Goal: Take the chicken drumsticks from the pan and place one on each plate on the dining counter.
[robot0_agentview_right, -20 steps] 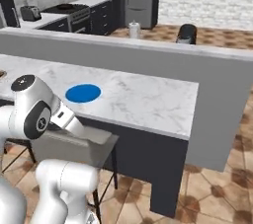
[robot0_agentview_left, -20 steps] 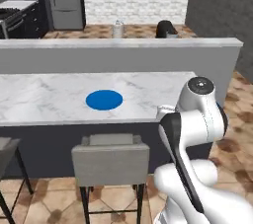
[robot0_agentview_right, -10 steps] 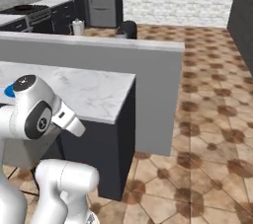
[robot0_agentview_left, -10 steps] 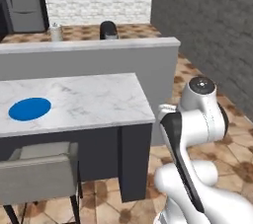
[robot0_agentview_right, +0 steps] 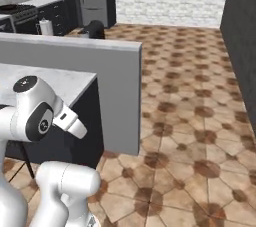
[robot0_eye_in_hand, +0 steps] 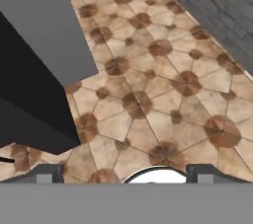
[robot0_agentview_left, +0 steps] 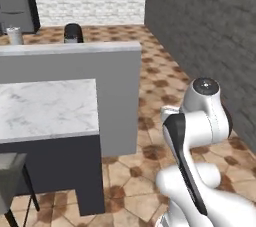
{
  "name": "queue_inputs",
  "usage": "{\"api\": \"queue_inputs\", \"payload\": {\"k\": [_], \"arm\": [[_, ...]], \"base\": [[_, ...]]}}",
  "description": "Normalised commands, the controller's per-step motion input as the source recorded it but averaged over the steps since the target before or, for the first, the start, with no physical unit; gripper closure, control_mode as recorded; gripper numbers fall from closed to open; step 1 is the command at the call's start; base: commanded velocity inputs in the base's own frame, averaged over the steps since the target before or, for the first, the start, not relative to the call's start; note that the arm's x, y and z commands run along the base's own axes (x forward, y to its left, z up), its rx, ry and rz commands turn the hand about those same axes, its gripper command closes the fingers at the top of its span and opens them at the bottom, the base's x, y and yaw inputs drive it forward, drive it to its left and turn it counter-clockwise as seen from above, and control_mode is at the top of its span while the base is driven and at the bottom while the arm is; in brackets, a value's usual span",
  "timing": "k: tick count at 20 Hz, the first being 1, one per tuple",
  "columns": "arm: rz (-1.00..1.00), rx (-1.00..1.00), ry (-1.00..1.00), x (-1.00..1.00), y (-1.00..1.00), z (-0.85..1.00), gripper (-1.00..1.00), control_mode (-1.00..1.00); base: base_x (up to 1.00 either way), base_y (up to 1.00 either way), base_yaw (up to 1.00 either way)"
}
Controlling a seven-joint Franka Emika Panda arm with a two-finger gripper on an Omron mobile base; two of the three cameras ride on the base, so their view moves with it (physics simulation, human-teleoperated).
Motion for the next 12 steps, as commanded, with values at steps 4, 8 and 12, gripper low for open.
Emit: {"api": "queue_inputs", "payload": {"k": [4, 8, 12], "arm": [[0.0, 0.0, 0.0, 0.0, 0.0, 0.0, -1.0, 1.0], [0.0, 0.0, 0.0, 0.0, 0.0, 0.0, -1.0, 1.0], [0.0, 0.0, 0.0, 0.0, 0.0, 0.0, -1.0, 1.0]], "base": [[0.67, -1.0, 0.24], [0.78, -1.0, 0.34], [0.73, -1.0, 0.36]]}}
